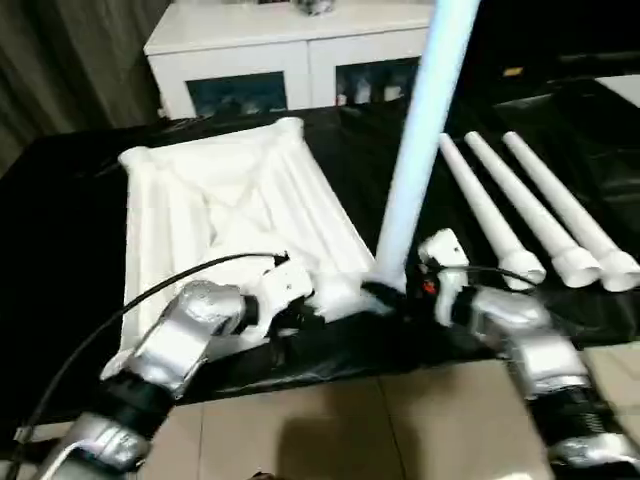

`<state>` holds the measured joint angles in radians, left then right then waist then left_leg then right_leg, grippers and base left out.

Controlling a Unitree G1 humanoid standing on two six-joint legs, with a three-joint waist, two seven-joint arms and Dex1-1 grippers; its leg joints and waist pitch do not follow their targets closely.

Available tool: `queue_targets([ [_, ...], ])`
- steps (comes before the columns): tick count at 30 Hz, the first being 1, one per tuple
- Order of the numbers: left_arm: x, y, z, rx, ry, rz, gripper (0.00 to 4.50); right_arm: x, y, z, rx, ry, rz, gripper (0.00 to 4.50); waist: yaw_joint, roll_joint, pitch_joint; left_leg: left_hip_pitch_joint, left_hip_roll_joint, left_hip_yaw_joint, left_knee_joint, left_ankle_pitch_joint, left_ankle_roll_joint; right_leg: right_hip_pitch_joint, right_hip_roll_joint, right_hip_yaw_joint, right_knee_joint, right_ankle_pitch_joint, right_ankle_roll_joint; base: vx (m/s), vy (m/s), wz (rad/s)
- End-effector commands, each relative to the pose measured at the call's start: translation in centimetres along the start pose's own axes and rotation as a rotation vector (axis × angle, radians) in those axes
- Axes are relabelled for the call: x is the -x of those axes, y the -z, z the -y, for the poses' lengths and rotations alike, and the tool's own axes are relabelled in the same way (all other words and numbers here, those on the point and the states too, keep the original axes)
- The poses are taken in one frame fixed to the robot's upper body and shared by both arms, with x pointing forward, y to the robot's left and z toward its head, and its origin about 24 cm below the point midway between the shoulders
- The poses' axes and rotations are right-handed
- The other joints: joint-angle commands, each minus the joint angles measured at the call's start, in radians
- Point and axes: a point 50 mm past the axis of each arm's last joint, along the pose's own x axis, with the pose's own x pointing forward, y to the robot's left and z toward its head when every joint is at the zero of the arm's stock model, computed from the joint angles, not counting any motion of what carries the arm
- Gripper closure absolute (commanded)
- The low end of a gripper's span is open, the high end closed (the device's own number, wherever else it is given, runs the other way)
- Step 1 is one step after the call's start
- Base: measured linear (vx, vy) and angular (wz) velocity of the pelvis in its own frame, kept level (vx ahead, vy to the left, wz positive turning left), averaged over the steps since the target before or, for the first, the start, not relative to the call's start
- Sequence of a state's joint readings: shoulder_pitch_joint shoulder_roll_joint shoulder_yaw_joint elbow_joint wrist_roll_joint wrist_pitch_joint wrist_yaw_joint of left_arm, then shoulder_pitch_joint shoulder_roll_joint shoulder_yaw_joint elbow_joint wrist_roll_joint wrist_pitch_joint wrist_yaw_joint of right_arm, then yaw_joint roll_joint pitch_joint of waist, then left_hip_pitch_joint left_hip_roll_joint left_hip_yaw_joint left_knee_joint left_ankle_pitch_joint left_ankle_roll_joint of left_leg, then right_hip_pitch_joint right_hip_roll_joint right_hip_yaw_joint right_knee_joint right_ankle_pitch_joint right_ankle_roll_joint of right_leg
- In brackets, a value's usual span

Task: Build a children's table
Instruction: Rotate leg to tighten

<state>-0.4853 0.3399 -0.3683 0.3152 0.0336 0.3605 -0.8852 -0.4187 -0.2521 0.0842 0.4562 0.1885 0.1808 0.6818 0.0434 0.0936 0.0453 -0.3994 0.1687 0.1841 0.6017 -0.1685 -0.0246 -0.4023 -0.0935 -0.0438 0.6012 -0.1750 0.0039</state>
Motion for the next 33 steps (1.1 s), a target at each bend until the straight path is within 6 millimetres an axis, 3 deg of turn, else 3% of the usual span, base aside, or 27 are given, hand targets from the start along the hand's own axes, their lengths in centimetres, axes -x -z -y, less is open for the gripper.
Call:
queue_targets([
  [1,-0.4,-1.0,-0.9,0.005,-0.1,0.012,4.5,-0.6,2.3,-0.1,-0.063,0.122,-0.091,1.76,-0.002,-0.012,-0.062,0.035,0.046,-0.026,-0.085,-0.377,-0.016,0.03,-0.048,0.024,-0.077,-0.334,-0.205,0.0,0.0,0.0],
  [5,-1.6,-1.7,-1.6,0.08,-0.204,0.013,4.5,-1.8,3.0,0.0,-0.107,0.3,-0.117,1.76,-0.014,-0.011,-0.055,0.039,0.04,-0.031,-0.089,-0.461,-0.043,0.024,-0.05,0.022,-0.094,-0.45,-0.161,0.0,0.0,0.0],
  [7,-3.0,-2.4,-2.0,0.122,-0.302,-0.019,4.5,-3.2,3.3,-0.1,-0.183,0.446,-0.137,1.76,-0.019,-0.007,-0.052,0.044,0.04,-0.033,-0.089,-0.489,-0.051,0.018,-0.049,0.021,-0.1,-0.475,-0.152,0.0,0.0,0.0],
  [10,-3.8,-2.8,-1.8,0.125,-0.317,-0.028,4.5,-4.0,3.2,-0.2,-0.183,0.544,-0.146,1.76,-0.023,0.003,-0.054,0.043,0.039,-0.039,-0.093,-0.518,-0.052,0.022,-0.05,0.015,-0.106,-0.476,-0.135,0.0,0.0,0.0],
  [11,-4.2,-3.0,-1.6,0.123,-0.309,-0.025,4.5,-4.5,3.0,-0.4,-0.162,0.563,-0.15,1.76,-0.027,-0.002,-0.053,0.044,0.036,-0.039,-0.094,-0.54,-0.055,0.018,-0.046,0.011,-0.108,-0.481,-0.133,0.0,0.0,0.0],
  [13,-4.4,-3.1,-1.5,0.12,-0.302,-0.02,4.5,-4.9,2.9,-0.7,-0.157,0.553,-0.148,1.76,-0.027,0.0,-0.053,0.05,0.035,-0.041,-0.093,-0.568,-0.052,0.016,-0.049,0.009,-0.113,-0.503,-0.126,0.0,0.0,0.0],
  [14,-4.5,-3.3,-1.3,0.103,-0.281,0.001,4.5,-5.5,2.1,-1.4,-0.175,0.453,-0.077,1.76,-0.027,0.001,-0.052,0.048,0.036,-0.042,-0.095,-0.57,-0.05,0.018,-0.049,0.008,-0.114,-0.499,-0.123,0.0,0.0,0.0],
  [15,-4.5,-3.3,-1.3,0.104,-0.275,0.005,4.5,-5.6,1.8,-1.4,-0.171,0.443,-0.055,1.21,-0.027,0.001,-0.054,0.046,0.038,-0.043,-0.1,-0.578,-0.042,0.023,-0.048,0.007,-0.114,-0.471,-0.12,0.0,0.0,0.0],
  [16,-4.5,-3.3,-1.3,0.102,-0.27,0.003,4.5,-5.6,1.5,-1.4,-0.176,0.438,-0.035,1.21,-0.028,-0.004,-0.056,0.043,0.039,-0.043,-0.101,-0.567,-0.037,0.027,-0.048,0.007,-0.113,-0.452,-0.124,0.0,0.0,0.0],
  [19,-4.0,-3.2,-1.4,0.078,-0.253,0.015,4.5,-5.4,0.5,-1.1,-0.15,0.404,0.021,0.86,-0.023,-0.003,-0.058,0.041,0.039,-0.039,-0.101,-0.539,-0.025,0.026,-0.05,0.012,-0.108,-0.401,-0.149,0.0,0.0,0.0],
  [20,-3.9,-3.1,-1.4,0.061,-0.244,0.02,4.5,-5.3,0.2,-0.9,-0.141,0.389,0.04,0.86,-0.023,-0.002,-0.059,0.038,0.039,-0.04,-0.101,-0.528,-0.022,0.029,-0.051,0.013,-0.105,-0.39,-0.153,0.0,0.0,0.0],
  [21,-3.8,-3.1,-1.4,0.057,-0.242,0.021,4.5,-5.3,0.1,-0.9,-0.141,0.386,0.044,0.64,-0.024,-0.003,-0.06,0.027,0.039,-0.04,-0.103,-0.491,-0.011,0.037,-0.051,0.013,-0.1,-0.358,-0.161,0.0,0.0,0.0],
  [24,-3.4,-2.7,-1.3,0.018,-0.209,0.02,4.5,-4.8,-0.8,-0.6,-0.089,0.326,0.089,0.53,-0.019,-0.007,-0.062,0.033,0.041,-0.033,-0.096,-0.464,0.004,0.029,-0.053,0.017,-0.103,-0.358,-0.173,0.0,0.0,0.0],
  [26,-2.9,-2.3,-1.2,-0.008,-0.169,0.029,4.5,-4.1,-1.1,-0.4,-0.046,0.252,0.098,0.35,-0.018,-0.006,-0.063,0.029,0.042,-0.032,-0.097,-0.446,0.009,0.031,-0.052,0.017,-0.101,-0.353,-0.177,0.0,0.0,0.0],
  [28,-2.2,-1.8,-0.8,-0.03,-0.106,0.04,4.5,-3.0,-0.9,-0.1,-0.007,0.154,0.075,0.35,-0.009,-0.008,-0.064,0.028,0.046,-0.03,-0.096,-0.416,0.022,0.034,-0.051,0.019,-0.098,-0.314,-0.179,0.0,0.0,0.0],
  [33,-0.8,-1.2,0.6,-0.091,0.073,0.091,4.5,-1.0,-0.6,-0.2,0.041,-0.056,0.053,0.35,-0.003,-0.003,-0.073,0.026,0.05,-0.026,-0.089,-0.314,0.053,0.039,-0.049,0.02,-0.078,-0.168,-0.231,0.021,-0.001,0.01],
])
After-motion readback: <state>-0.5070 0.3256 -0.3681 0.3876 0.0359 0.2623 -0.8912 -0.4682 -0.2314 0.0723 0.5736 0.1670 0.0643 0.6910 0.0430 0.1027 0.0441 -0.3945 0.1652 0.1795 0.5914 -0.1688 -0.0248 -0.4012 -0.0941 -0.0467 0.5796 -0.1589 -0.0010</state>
